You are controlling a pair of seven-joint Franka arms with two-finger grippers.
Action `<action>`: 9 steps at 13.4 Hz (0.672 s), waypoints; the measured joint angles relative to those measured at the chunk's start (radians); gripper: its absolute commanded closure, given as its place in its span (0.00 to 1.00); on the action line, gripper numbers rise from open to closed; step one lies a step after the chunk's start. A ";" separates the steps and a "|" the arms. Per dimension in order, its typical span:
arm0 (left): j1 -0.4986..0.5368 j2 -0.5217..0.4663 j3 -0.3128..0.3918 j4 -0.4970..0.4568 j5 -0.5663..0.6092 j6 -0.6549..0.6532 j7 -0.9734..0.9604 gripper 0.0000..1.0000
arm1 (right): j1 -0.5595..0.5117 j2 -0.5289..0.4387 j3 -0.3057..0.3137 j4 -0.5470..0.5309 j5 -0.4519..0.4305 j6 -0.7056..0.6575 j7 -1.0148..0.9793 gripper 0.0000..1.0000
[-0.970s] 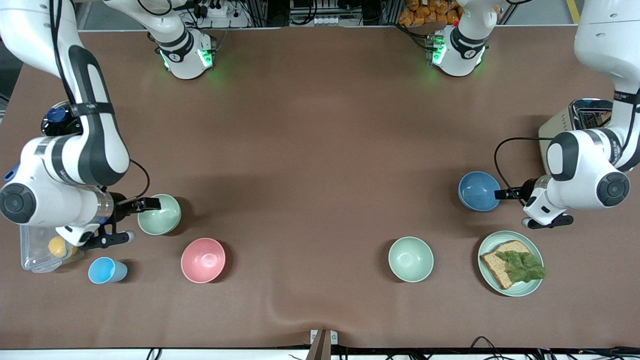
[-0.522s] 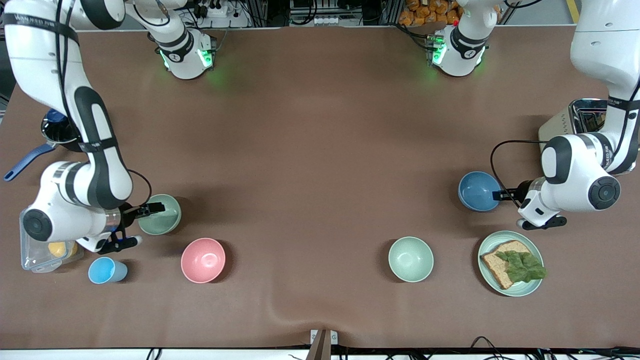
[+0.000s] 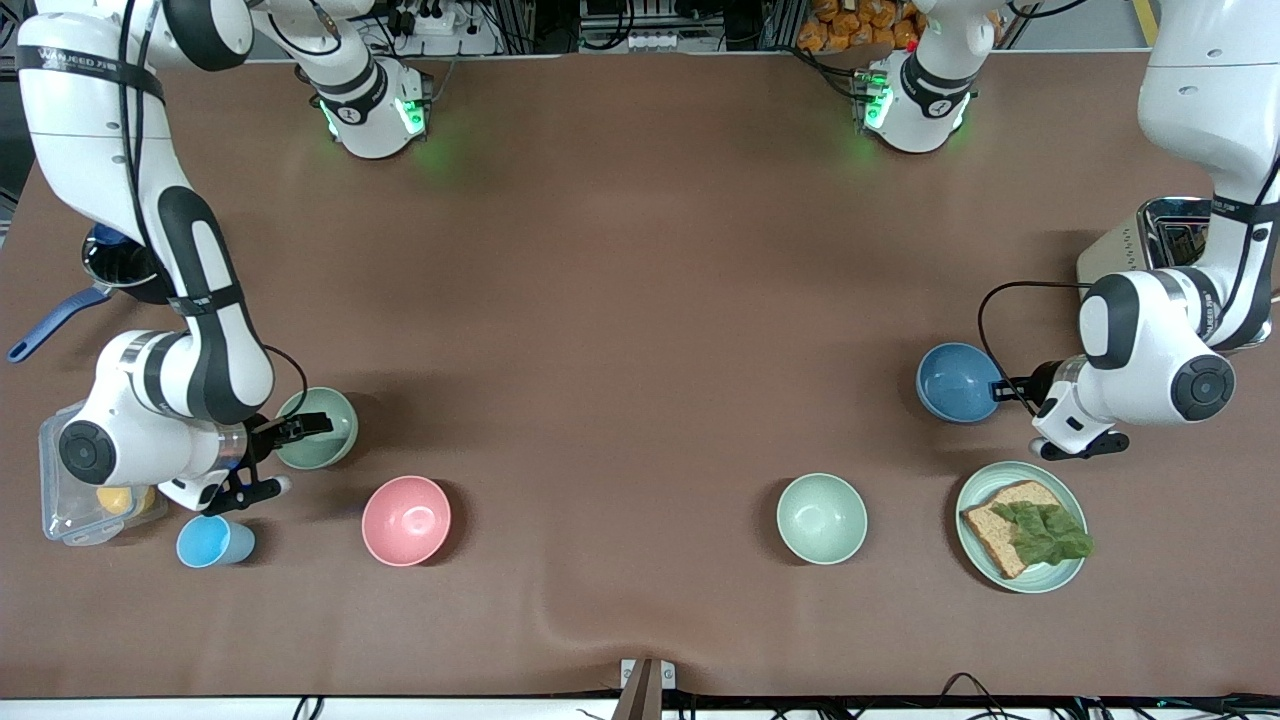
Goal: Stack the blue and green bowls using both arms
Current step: 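Lower the left gripper to the blue bowl while the right gripper reaches the green bowl, then grip the blue bowl with the left gripper while the right gripper grips the green bowl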
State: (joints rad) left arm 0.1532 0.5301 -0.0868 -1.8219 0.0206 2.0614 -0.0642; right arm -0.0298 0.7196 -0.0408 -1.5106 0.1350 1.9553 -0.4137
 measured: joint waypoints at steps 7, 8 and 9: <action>-0.004 0.003 -0.002 0.000 0.000 0.000 -0.011 0.93 | -0.004 0.001 -0.004 0.037 0.000 -0.008 -0.059 0.00; -0.004 0.005 -0.002 0.000 0.000 0.000 -0.011 1.00 | -0.010 0.005 -0.006 0.035 0.000 0.001 -0.080 0.00; -0.004 0.006 -0.002 0.000 0.000 0.000 -0.011 1.00 | -0.017 0.013 -0.006 0.034 0.000 0.015 -0.104 0.00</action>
State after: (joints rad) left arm 0.1496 0.5363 -0.0885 -1.8220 0.0206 2.0614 -0.0757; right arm -0.0471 0.7328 -0.0470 -1.4768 0.1350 1.9701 -0.5177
